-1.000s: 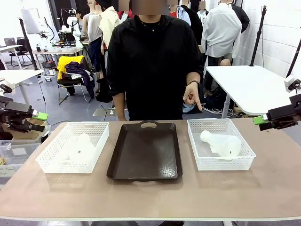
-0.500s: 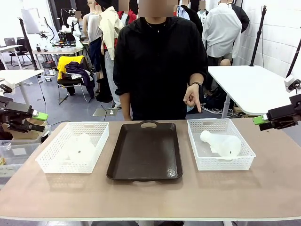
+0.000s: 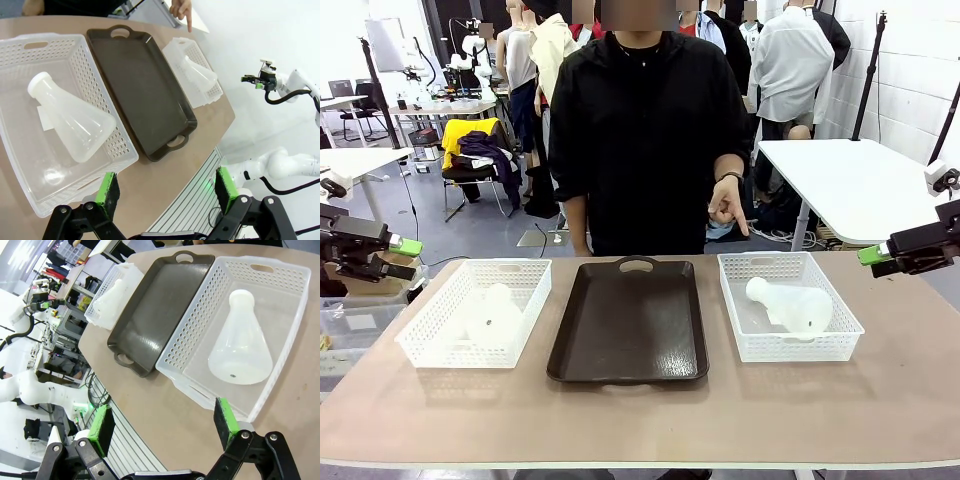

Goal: Prepare the laboratory tools.
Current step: Pick up the Big flask that the person points to.

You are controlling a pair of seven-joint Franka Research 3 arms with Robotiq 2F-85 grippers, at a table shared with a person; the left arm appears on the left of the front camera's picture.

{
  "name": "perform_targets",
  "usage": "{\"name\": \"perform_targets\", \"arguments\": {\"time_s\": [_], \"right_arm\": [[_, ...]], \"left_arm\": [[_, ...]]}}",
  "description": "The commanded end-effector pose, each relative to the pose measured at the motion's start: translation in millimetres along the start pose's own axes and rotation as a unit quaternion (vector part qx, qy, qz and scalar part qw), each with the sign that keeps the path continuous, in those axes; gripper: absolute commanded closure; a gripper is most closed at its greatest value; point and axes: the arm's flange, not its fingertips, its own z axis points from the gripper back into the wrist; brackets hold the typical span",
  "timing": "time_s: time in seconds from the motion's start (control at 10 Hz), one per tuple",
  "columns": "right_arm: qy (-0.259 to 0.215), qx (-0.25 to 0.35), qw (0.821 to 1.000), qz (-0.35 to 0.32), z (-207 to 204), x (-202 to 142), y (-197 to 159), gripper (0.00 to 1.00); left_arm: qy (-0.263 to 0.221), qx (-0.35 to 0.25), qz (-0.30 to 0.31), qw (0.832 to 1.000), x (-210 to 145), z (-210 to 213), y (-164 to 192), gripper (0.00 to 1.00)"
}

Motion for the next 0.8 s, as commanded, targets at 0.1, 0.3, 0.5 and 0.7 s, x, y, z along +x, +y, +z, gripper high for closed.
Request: {"name": "perform_targets", "arguments": {"time_s": [0.1, 0.3, 0.5, 0.7], "right_arm": [[0.000, 0.000, 1.000, 0.000, 0, 0, 0, 0.00], [0.028, -0.087, 0.994, 0.057, 10, 32, 46, 0.00], [0.067, -0.177, 0.974, 0.123, 9, 72, 90, 0.00], [0.139, -0.250, 0.939, 0.190, -16, 114, 117, 0.00]], "left_arm": [[-0.001, 0.000, 0.002, 1.000, 0, 1, 1, 0.00], [-0.001, 0.000, 0.002, 1.000, 0, 1, 1, 0.00], [-0.001, 0.000, 0.002, 1.000, 0, 1, 1, 0.00], [-0.001, 0.000, 0.002, 1.000, 0, 1, 1, 0.00]]}}
